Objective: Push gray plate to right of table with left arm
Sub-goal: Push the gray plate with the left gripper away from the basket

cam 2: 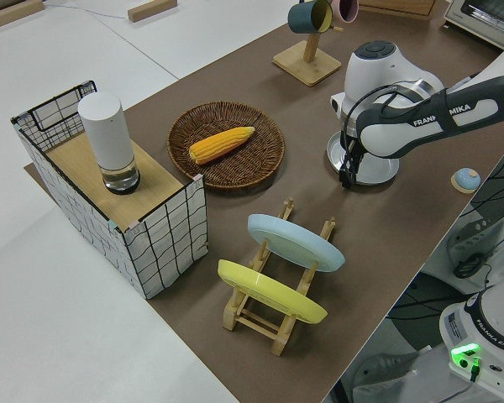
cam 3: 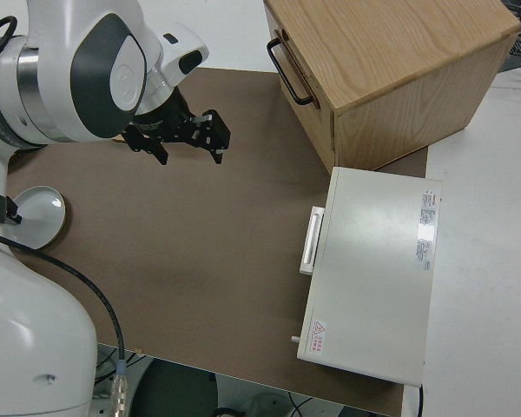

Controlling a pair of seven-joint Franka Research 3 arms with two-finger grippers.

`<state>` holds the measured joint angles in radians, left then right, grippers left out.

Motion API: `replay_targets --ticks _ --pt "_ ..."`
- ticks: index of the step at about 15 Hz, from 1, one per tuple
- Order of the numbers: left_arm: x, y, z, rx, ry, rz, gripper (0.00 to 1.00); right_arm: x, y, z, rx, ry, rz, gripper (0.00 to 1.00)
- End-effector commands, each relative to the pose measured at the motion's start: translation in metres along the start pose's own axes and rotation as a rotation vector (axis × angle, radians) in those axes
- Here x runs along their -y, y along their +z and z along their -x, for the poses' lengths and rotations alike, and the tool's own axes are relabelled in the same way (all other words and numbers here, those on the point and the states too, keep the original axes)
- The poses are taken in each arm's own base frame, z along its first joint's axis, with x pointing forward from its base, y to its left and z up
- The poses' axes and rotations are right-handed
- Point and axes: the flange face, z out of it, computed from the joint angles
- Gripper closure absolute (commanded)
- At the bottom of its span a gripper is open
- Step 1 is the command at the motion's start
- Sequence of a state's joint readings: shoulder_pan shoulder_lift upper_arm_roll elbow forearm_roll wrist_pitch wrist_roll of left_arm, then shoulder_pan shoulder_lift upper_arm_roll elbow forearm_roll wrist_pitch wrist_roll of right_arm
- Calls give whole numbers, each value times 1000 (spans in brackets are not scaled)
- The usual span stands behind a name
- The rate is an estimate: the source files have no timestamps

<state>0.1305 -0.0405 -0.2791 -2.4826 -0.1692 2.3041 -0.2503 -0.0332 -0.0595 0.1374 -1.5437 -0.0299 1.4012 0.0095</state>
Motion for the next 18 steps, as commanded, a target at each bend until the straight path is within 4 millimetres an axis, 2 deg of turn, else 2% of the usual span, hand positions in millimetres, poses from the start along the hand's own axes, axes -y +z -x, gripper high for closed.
replay_targets --ticks 1,4,11,15,18 --pt "-19 5 9 -20 -13 18 1000 -3 -3 5 5 -1 12 5" --pt "-48 7 17 -33 -46 39 1000 -3 -3 5 5 -1 12 5" --pt "-135 11 47 -33 -12 125 1000 -3 -3 5 5 -1 10 5" --pt "-207 22 75 -53 -73 173 1000 -3 -3 5 5 -1 10 5" --pt "-243 18 90 -50 -109 197 1000 -3 -3 5 5 -1 10 5"
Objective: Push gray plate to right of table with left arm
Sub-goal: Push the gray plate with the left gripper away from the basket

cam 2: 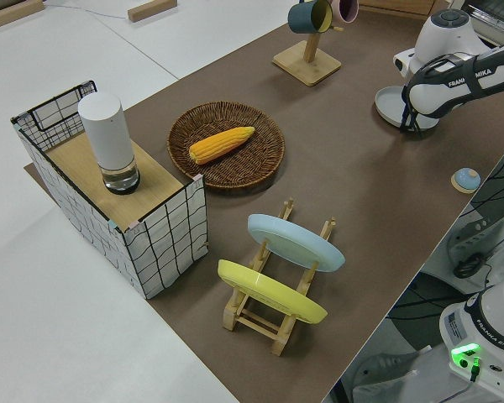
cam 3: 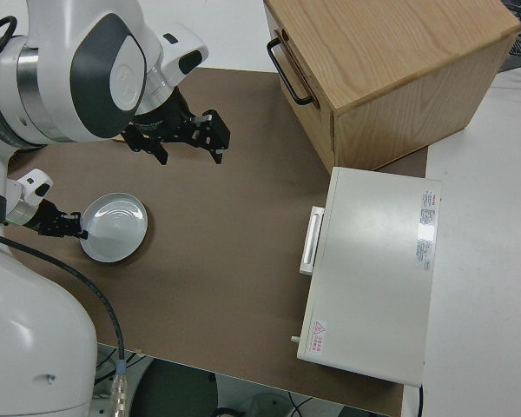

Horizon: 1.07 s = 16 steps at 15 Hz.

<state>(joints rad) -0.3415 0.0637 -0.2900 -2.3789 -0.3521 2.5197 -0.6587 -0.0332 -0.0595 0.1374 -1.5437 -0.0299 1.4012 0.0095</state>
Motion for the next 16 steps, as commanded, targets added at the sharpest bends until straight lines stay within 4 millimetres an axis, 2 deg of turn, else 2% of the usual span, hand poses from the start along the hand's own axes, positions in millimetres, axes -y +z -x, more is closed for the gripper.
replay_targets --ticks 1,3,6,8,9,10,11,12,14,16 --pt "-40 9 13 8 -52 36 1000 -3 -3 5 5 -1 10 5" --pt "-61 20 28 -9 -69 66 1000 -3 -3 5 5 -1 10 5" --pt "-70 25 36 -10 -58 78 1000 -3 -3 5 5 -1 10 5" --pt "-87 20 41 -15 -67 102 1000 -3 -3 5 5 -1 10 5" --pt "-89 20 40 -15 -72 107 922 -3 -3 5 5 -1 10 5" --pt "-91 22 39 -12 -74 107 786 -3 -3 5 5 -1 10 5" --pt "-94 22 39 -10 -74 110 566 -3 -3 5 5 -1 10 5" --pt "-96 21 38 -10 -102 116 224 -3 -3 5 5 -1 10 5" --pt "-103 21 43 -8 -161 120 52 -3 -3 5 5 -1 10 5" --pt "-108 18 40 -20 -169 134 11 -3 -3 5 5 -1 10 5"
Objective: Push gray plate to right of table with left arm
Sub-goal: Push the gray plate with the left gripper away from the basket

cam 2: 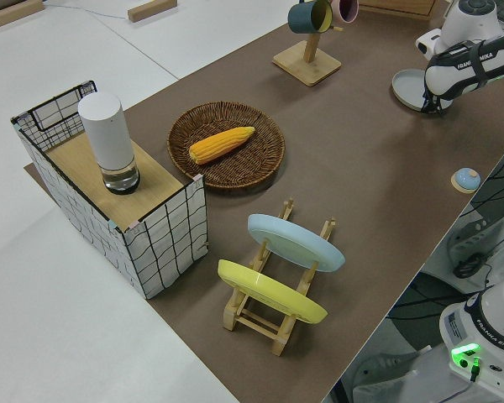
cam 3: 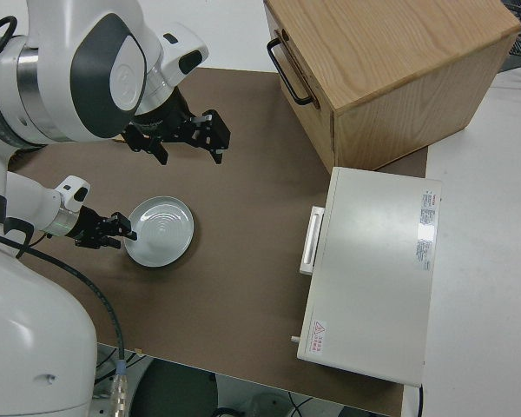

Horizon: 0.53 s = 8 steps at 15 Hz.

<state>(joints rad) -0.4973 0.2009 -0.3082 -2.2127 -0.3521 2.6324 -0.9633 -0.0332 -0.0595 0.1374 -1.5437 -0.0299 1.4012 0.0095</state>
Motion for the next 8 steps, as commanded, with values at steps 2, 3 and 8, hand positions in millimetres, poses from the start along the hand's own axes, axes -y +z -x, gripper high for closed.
replay_targets --ticks 2,3,8 --pt "-11 1 -1 -44 52 -14 9 -3 -3 5 5 -1 12 5" --pt "-8 -2 -5 -70 113 -59 9 -3 -3 5 5 -1 10 5" --pt "25 -65 -62 -120 333 -235 9 -3 -3 5 5 -1 10 5"
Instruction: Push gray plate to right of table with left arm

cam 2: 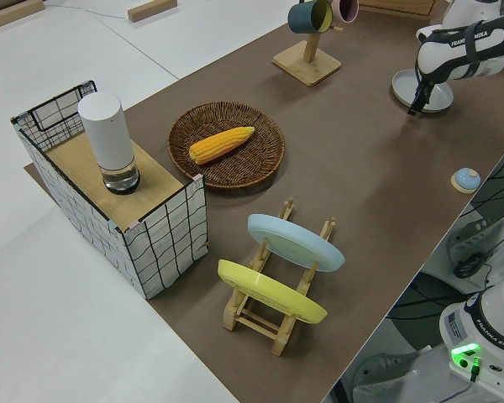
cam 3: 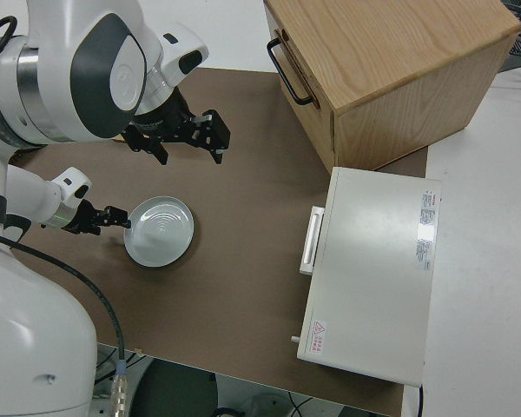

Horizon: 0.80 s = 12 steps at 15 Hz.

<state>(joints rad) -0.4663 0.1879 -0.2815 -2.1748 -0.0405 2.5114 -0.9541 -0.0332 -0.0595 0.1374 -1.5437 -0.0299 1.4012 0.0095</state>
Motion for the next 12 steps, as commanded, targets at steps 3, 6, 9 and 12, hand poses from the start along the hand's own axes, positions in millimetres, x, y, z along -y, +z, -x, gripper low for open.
replay_targets --ticks 3,6,9,12 --pt "85 -81 -73 13 189 -129 7 -3 -3 5 5 -1 10 5" --pt "137 -112 -105 34 238 -166 7 -3 -3 5 5 -1 10 5" --pt "160 -149 -127 42 230 -182 7 -3 -3 5 5 -1 12 5" --pt "179 -202 -153 71 226 -197 7 -3 -3 5 5 -1 10 5"
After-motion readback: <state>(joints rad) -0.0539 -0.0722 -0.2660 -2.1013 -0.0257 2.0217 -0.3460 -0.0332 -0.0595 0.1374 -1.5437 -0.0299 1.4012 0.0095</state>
